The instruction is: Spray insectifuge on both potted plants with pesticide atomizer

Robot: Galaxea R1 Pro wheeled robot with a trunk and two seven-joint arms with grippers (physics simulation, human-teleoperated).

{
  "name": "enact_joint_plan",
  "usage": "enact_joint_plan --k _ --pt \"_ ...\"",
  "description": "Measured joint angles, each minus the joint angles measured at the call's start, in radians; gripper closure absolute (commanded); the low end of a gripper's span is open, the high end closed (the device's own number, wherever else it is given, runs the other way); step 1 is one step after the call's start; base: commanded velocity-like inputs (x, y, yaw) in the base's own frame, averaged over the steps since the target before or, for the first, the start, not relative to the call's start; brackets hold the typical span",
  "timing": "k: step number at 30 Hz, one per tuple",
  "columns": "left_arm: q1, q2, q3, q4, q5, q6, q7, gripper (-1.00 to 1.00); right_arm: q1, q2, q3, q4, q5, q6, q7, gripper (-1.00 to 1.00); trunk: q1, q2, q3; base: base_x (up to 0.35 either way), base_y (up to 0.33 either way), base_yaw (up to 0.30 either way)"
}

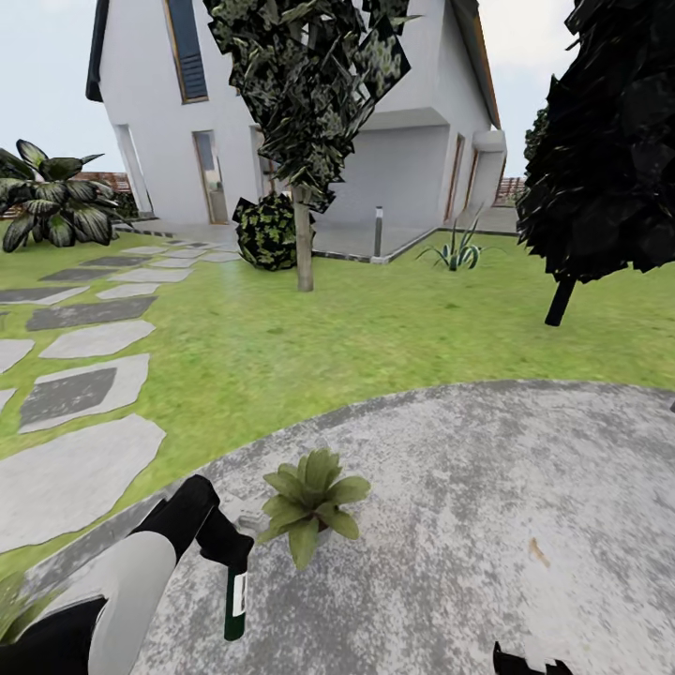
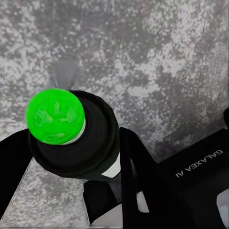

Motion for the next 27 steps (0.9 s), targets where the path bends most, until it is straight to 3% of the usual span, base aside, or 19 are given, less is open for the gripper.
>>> enact_joint_plan --k 9,11,12,13,15,22,27 --pt "0.008 0.004 -0.031 0.004 -0.005 -0.001 0.001 1.00 0.000 -0.003 -0.001 0.003 0.003 0.000 -0.001 -1.00 0.000 0.000 -0.003 0.239 -0.030 0.089" --pt "0.008 0.006 -0.073 0.005 -0.004 -0.001 0.000 1.00 0.000 -0.005 -0.001 0.004 0.004 0.000 -0.001 -1.00 0.000 0.000 -0.003 0.017 0.000 0.002" --pt "0.010 0.010 -0.129 0.006 -0.001 -0.002 0.000 1.00 0.000 -0.005 0.000 0.005 0.004 0.000 -0.001 -1.00 0.001 0.000 -0.003 0.004 0.000 0.000" --pt "0.011 0.013 -0.155 0.007 0.002 -0.004 -0.001 1.00 0.000 -0.006 0.000 0.005 0.005 0.000 -0.001 -1.00 0.001 0.000 -0.003 0.003 0.000 0.000" --pt "0.012 0.025 -0.173 0.008 0.002 -0.010 -0.003 1.00 0.000 -0.006 0.000 0.005 0.004 0.000 -0.001 -1.00 0.001 0.000 -0.003 0.001 0.000 0.000" --pt "0.015 0.100 -0.186 0.060 -0.019 -0.022 -0.121 1.00 0.000 -0.002 0.000 0.001 0.002 0.000 -0.003 -1.00 0.001 0.000 -0.003 0.000 0.000 0.000" --pt "0.051 0.102 -0.185 0.078 -0.025 -0.049 -0.128 1.00 0.000 -0.001 0.000 0.001 0.001 0.000 -0.003 -1.00 0.001 0.000 -0.003 0.000 0.000 0.000"
